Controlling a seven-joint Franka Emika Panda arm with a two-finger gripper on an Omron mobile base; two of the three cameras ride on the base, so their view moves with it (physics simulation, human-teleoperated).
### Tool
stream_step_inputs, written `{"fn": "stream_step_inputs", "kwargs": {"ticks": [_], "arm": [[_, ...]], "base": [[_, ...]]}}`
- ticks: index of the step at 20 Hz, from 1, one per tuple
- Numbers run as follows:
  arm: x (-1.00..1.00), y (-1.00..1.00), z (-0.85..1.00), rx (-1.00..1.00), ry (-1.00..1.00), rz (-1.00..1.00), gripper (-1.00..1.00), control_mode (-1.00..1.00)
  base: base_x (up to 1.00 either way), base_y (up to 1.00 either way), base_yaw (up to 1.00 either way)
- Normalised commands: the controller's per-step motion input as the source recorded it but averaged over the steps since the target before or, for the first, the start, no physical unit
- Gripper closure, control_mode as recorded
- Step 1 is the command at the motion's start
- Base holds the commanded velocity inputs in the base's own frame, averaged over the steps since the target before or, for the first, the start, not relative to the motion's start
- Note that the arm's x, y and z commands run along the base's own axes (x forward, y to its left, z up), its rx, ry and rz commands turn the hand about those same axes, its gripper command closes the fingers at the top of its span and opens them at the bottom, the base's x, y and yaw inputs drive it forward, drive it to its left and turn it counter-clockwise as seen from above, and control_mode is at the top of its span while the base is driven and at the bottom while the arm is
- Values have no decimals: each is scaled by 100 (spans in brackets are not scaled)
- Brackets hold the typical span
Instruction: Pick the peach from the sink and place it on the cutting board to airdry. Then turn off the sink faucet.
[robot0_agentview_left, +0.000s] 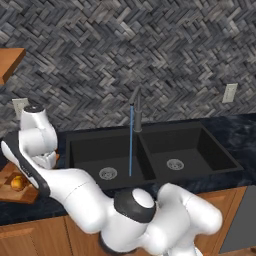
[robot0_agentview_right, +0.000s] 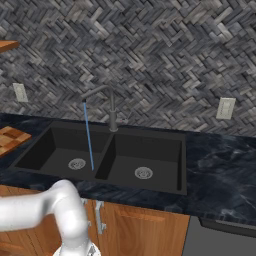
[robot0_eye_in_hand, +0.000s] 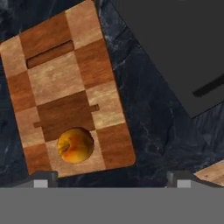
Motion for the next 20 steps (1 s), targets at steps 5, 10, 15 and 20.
{"fn": "stream_step_inputs", "kwargs": {"ticks": [5,10,15,20], "arm": [[-67,-85,61,0,-12,18,-100,-100],[-61,-96,68,4,-9,19,-100,-100],[-53,-81,85,8,-2,18,-100,-100],[-60,-81,80,6,-2,16,-100,-100]], "base": [[0,0,0],[0,0,0],[0,0,0],[0,0,0]]}}
